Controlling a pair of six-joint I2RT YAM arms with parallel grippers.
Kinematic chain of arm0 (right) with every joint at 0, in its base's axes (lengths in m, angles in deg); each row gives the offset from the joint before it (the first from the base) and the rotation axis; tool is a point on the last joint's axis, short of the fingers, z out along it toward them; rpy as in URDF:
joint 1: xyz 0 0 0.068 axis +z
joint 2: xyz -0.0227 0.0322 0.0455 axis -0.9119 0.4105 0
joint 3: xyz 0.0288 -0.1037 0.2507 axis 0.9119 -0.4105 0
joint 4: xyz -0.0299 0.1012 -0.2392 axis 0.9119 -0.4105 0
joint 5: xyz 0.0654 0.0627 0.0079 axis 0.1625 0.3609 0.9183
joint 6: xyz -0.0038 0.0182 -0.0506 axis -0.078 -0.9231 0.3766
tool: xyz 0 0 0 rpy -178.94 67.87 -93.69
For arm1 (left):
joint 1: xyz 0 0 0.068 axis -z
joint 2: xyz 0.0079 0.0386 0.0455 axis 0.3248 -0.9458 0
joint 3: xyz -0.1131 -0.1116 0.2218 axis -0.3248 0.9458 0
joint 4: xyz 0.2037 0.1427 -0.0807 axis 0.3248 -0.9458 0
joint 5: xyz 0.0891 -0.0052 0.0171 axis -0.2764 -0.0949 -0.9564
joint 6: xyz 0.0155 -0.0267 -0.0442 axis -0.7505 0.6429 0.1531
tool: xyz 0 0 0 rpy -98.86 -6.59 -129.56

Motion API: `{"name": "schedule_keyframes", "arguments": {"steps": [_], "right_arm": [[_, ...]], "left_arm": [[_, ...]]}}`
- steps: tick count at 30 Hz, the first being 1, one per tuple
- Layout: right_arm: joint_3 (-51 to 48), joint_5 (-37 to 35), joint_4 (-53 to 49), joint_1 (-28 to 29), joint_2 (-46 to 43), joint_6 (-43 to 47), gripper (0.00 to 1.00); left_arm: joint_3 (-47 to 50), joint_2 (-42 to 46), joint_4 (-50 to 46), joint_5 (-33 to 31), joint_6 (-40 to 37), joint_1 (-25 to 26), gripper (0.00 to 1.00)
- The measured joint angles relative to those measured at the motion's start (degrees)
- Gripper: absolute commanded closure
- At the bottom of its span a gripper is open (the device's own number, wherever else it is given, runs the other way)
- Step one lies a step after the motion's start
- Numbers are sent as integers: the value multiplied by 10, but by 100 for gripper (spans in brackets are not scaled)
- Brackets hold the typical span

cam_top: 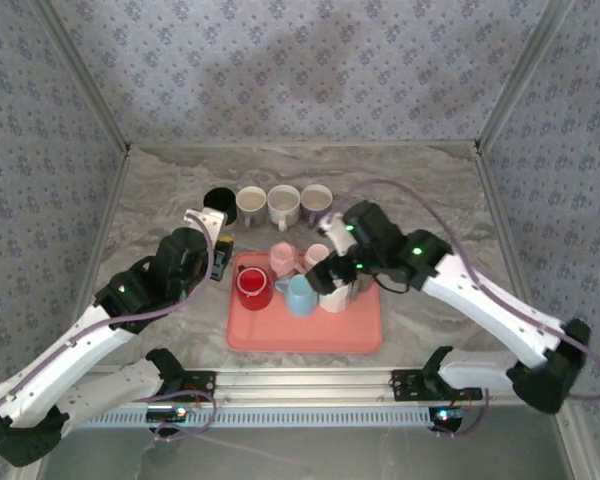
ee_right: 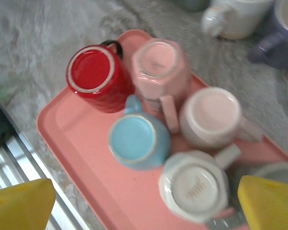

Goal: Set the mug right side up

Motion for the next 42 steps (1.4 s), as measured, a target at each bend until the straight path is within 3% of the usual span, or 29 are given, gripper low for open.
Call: {"name": "schedule_keyframes", "arguments": {"steps": [5, 13, 18, 25, 32, 34, 42], "right_arm": [[13, -39, 5, 70, 58, 94, 0], [1, -21, 27, 68, 65, 197, 0], [18, -15, -1, 57, 101, 191, 0], [62, -28, -59, 41, 136, 115, 7], [70, -67, -104, 17, 117, 24, 4], [78, -81, -122, -8, 111, -20, 0], [85, -165, -174, -69, 67, -281, 0]], "left_arm": [[4, 9, 0, -5, 22, 0, 58], [28, 63, 13, -3, 52, -1, 57], [36, 82, 16, -3, 52, -6, 58], [44, 82, 16, 0, 47, -13, 57], [47, 76, 29, 23, 47, -35, 58], [47, 74, 31, 28, 47, -37, 57], [47, 66, 33, 54, 48, -46, 57]]}}
